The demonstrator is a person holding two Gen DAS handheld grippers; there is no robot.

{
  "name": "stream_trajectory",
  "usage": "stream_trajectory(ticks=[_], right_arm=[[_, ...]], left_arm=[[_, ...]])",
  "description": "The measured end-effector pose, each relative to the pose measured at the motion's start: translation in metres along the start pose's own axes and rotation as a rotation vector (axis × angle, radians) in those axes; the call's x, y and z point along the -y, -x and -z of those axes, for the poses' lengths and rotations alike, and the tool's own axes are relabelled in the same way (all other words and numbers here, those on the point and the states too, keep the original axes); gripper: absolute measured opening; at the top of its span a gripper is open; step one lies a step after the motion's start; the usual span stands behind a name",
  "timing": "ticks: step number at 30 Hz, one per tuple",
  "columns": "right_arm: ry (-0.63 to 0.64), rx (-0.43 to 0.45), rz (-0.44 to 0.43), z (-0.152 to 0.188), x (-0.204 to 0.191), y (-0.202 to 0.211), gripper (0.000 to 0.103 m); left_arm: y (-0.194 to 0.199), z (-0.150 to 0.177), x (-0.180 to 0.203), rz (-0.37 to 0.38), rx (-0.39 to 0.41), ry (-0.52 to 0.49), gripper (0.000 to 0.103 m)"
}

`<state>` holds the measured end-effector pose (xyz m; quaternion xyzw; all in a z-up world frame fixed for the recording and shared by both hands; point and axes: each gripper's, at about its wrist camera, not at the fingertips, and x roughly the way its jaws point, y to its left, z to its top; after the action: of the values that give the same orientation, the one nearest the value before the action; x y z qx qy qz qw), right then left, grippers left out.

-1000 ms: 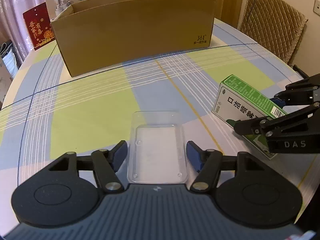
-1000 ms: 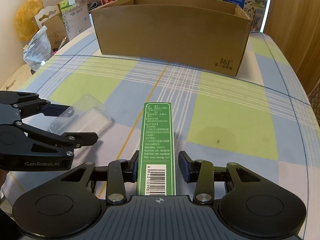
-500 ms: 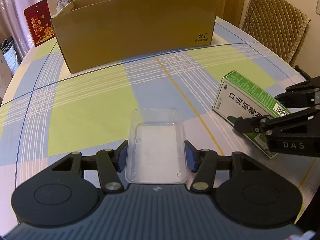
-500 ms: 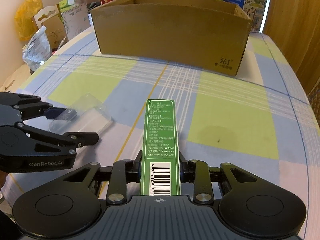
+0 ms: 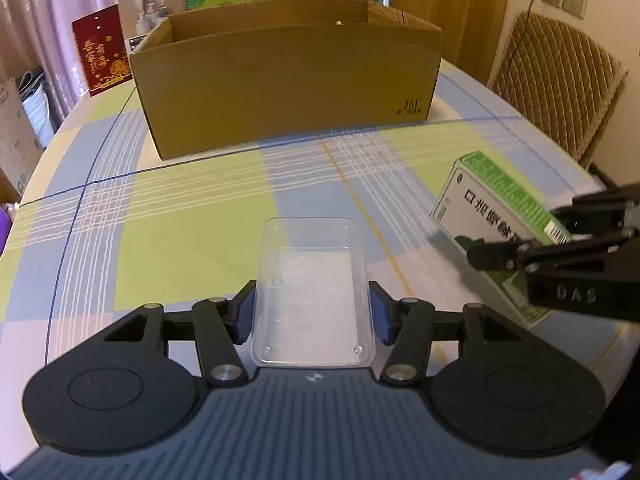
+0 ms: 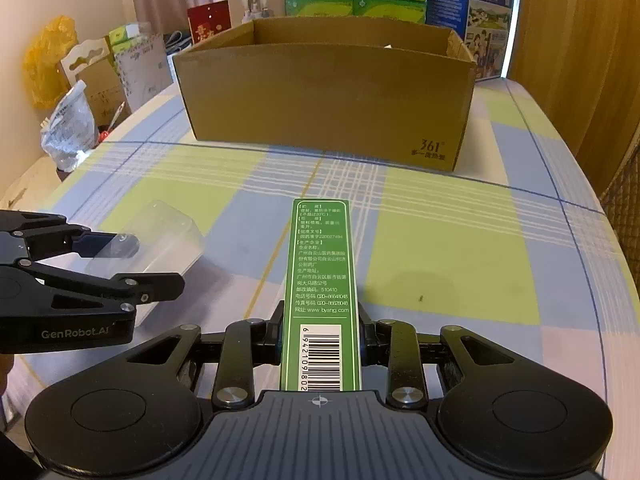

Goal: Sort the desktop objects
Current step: 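Lift the tray and green box and carry both over the cardboard box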

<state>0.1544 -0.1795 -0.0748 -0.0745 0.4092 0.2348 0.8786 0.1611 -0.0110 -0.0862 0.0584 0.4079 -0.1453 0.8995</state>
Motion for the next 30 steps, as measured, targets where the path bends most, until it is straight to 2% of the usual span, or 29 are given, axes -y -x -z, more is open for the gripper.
stream_trajectory(ticks=[13,30], right_arm=[[-0.051,0.063,0.000,-0.009,0.007,0.048,0.028],[-0.085,0.115,0.018,-0.012,0.022,0.084,0.028]], left_arm=[[0.041,0.000,0.018,0.014,0.024,0.088,0.051],[0.070,-0.014,0.039,0.014,0.063,0.071,0.051]])
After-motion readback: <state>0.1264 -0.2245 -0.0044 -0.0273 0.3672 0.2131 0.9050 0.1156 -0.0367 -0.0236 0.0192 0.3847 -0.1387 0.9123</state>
